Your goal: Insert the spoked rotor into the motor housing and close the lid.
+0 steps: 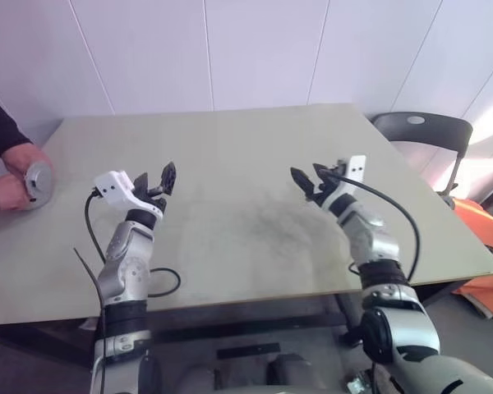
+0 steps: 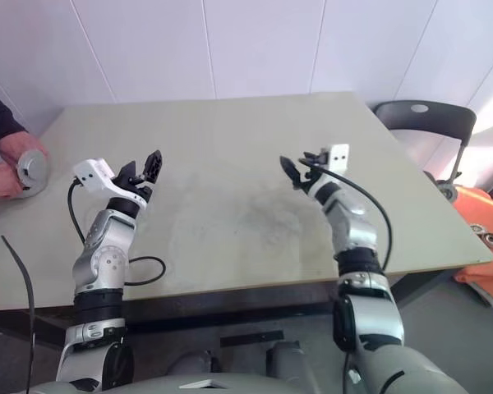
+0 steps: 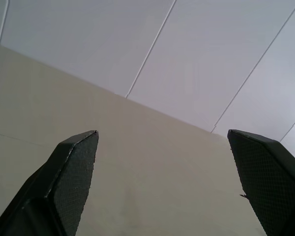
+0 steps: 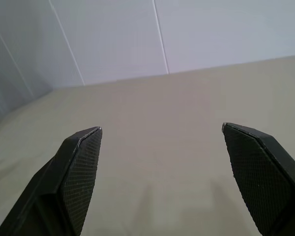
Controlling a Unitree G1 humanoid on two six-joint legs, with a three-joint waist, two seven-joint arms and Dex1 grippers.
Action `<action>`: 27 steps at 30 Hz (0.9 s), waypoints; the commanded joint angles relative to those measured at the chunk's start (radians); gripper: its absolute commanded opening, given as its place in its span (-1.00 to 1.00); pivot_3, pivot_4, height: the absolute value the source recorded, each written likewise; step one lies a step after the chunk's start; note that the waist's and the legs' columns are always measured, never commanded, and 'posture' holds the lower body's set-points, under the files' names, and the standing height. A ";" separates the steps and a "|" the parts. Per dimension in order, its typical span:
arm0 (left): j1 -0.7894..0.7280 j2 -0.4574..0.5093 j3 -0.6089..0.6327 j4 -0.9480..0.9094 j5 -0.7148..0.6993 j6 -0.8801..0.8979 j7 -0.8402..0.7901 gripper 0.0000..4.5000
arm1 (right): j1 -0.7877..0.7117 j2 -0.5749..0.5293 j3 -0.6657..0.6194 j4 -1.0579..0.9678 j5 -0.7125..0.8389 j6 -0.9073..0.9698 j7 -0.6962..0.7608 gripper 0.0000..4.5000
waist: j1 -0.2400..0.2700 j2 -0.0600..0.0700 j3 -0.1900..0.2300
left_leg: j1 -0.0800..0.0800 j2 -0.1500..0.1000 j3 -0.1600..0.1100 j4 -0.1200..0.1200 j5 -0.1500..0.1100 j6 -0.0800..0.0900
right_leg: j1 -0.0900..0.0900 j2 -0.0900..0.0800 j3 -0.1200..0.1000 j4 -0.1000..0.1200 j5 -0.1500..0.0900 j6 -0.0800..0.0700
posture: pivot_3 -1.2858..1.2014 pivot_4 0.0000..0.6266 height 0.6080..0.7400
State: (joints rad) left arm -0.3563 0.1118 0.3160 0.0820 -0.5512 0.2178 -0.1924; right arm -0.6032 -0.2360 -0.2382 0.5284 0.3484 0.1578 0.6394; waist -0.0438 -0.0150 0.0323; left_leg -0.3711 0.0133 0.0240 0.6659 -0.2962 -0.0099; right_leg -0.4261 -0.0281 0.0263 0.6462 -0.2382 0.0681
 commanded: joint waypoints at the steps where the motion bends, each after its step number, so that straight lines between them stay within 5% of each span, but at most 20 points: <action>1: -0.001 0.007 -0.012 -0.027 0.002 0.009 -0.011 0.99 | 0.054 -0.064 0.013 -0.173 0.072 0.112 0.092 0.82 | 0.002 0.000 0.000 | 0.000 0.000 0.000 0.000 0.000 0.000 | 0.000 0.000 0.000 0.000 0.000 0.000 | 0.03 -1.00 1.00; 6: 0.033 0.020 -0.018 -0.055 0.000 0.038 -0.018 0.99 | 0.098 -0.128 0.015 -0.219 0.097 0.166 0.146 0.82 | 0.000 0.000 0.000 | 0.001 -0.002 0.000 0.000 0.000 0.000 | 0.001 0.001 0.000 -0.001 0.000 0.000 | 0.03 -1.00 1.00; 13: 0.110 0.008 0.001 -0.176 -0.050 0.103 0.013 0.99 | 0.087 -0.048 0.021 -0.204 0.065 0.116 0.020 0.82 | 0.001 0.000 0.000 | 0.003 -0.001 0.000 0.000 0.000 0.000 | 0.001 0.003 0.001 0.000 0.000 0.000 | 0.03 -1.00 1.00; 27: 0.144 -0.011 -0.011 -0.251 -0.044 0.109 0.051 0.99 | 0.045 -0.013 0.065 -0.134 0.033 0.059 0.005 0.82 | 0.004 0.000 0.000 | 0.003 -0.002 0.000 0.001 0.000 0.000 | 0.004 0.003 0.002 -0.001 0.000 0.000 | 0.03 -1.00 1.00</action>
State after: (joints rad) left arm -0.2031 0.0959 0.3046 -0.1302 -0.5992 0.3437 -0.1411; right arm -0.5272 -0.2488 -0.1708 0.3990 0.3792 0.2475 0.6341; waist -0.0403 -0.0152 0.0324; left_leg -0.3679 0.0114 0.0243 0.6666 -0.2961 -0.0098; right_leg -0.4226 -0.0252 0.0281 0.6449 -0.2385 0.0679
